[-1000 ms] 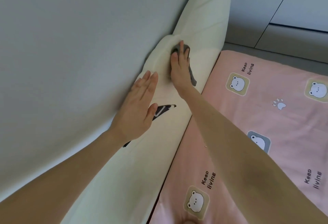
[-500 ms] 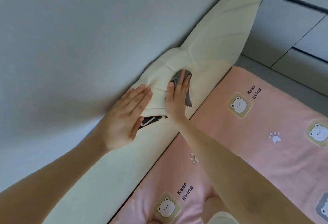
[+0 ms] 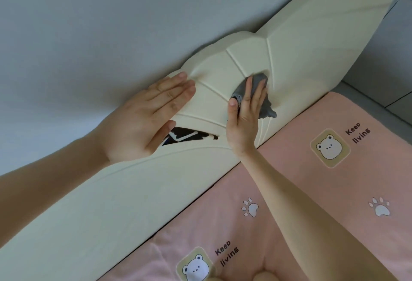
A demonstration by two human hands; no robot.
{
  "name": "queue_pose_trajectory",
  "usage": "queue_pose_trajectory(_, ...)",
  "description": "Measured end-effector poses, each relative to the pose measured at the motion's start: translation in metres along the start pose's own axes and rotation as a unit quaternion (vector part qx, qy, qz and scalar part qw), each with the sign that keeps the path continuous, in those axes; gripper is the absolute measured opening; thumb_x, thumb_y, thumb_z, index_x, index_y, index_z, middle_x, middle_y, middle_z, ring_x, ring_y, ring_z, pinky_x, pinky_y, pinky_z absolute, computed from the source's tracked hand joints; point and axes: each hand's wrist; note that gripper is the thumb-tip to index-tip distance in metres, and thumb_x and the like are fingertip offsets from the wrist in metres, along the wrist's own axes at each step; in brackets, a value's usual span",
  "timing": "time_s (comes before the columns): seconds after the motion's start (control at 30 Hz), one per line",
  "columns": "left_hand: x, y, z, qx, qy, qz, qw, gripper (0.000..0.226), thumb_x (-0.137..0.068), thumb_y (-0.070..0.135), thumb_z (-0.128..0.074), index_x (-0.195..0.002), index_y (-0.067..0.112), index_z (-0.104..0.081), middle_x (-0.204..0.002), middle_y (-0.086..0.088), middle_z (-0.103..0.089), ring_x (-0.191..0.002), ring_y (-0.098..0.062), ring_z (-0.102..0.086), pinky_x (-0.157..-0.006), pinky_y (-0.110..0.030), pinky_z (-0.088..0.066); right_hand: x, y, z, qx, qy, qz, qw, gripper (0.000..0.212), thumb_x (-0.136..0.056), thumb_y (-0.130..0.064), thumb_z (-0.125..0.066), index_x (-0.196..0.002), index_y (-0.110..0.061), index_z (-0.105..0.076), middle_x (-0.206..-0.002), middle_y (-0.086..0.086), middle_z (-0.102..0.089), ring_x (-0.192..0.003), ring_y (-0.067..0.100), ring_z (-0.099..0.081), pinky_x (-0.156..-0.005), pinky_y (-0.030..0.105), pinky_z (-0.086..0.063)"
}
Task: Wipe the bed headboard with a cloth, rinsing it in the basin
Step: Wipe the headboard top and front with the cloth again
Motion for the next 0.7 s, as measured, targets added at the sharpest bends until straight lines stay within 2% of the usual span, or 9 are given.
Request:
queue_pose_trajectory(0.13, 0.001, -0.001, -0.003, -0.018, 0.010, -0.003, 1.000, 0.051, -0.094, 0.014, -0.036, -0.140, -0.007, -0.029, -0.148, -0.016, -0.033, -0.143, -0.029, -0.020, -0.117, -0.036, -0.021, 0.001, 0.020, -0.002, 0.007, 0.023, 0.060, 0.998, 0.058, -0.094, -0.055, -0.019, -0.144, -0.026, -0.009, -0.157, 0.012, -0.003, -0.145, 0.029, 0.002, -0.111, 0.061, -0.019)
queue_pose_trajectory(0.23, 0.003, -0.002, -0.005, -0.036, 0.019, 0.006, 0.999, 0.052, -0.095, 0.018, -0.032, -0.142, -0.004, -0.028, -0.149, -0.013, -0.032, -0.143, -0.024, -0.018, -0.117, -0.030, -0.018, 0.005, 0.034, -0.011, 0.005, 0.058, 0.065, 0.996, 0.060, -0.092, -0.058, -0.015, -0.144, -0.029, -0.012, -0.158, 0.013, -0.005, -0.145, 0.027, 0.002, -0.113, 0.059, -0.014)
queue_pose_trajectory(0.4, 0.004, -0.002, -0.006, -0.081, 0.027, 0.006, 0.996, 0.056, -0.093, 0.022, -0.031, -0.144, -0.002, -0.026, -0.150, -0.015, -0.031, -0.141, -0.015, -0.014, -0.114, -0.010, -0.006, 0.055, 0.085, -0.049, -0.050, 0.107, -0.031, 0.992, 0.067, -0.091, -0.060, -0.016, -0.149, -0.027, -0.011, -0.159, 0.001, 0.001, -0.146, 0.020, 0.006, -0.114, 0.057, -0.012)
queue_pose_trajectory(0.57, 0.006, 0.000, -0.005, -0.092, 0.031, 0.046, 0.994, 0.056, -0.094, 0.019, -0.035, -0.148, 0.011, -0.021, -0.156, -0.009, -0.018, -0.142, -0.008, -0.011, -0.107, 0.000, -0.002, 0.137, 0.131, -0.098, -0.129, 0.104, -0.106, 0.980, 0.086, -0.080, -0.078, -0.005, -0.150, -0.028, -0.005, -0.159, -0.003, 0.006, -0.146, 0.019, 0.009, -0.117, 0.047, -0.004)
queue_pose_trajectory(0.63, 0.006, 0.001, -0.005, -0.094, 0.029, 0.053, 0.994, 0.056, -0.094, 0.018, -0.034, -0.148, 0.014, -0.020, -0.156, -0.006, -0.016, -0.142, -0.006, -0.010, -0.108, -0.002, -0.003, 0.167, 0.142, -0.117, -0.142, 0.103, -0.124, 0.977, 0.088, -0.079, -0.079, -0.006, -0.150, -0.026, -0.006, -0.159, -0.002, 0.006, -0.146, 0.018, 0.009, -0.118, 0.046, -0.005)
queue_pose_trajectory(0.7, 0.005, 0.001, -0.006, -0.102, 0.021, 0.052, 0.993, 0.057, -0.094, 0.021, -0.033, -0.149, 0.016, -0.017, -0.157, -0.006, -0.016, -0.144, -0.007, -0.009, -0.115, -0.014, -0.006, 0.206, 0.148, -0.136, -0.145, 0.090, -0.144, 0.975, 0.087, -0.078, -0.080, -0.005, -0.148, -0.029, -0.003, -0.158, -0.005, 0.008, -0.145, 0.015, 0.010, -0.118, 0.046, -0.008)
Point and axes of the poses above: each hand's wrist, its own x-axis away from the middle knuckle, its own z-axis out of the back of the hand, y = z × x
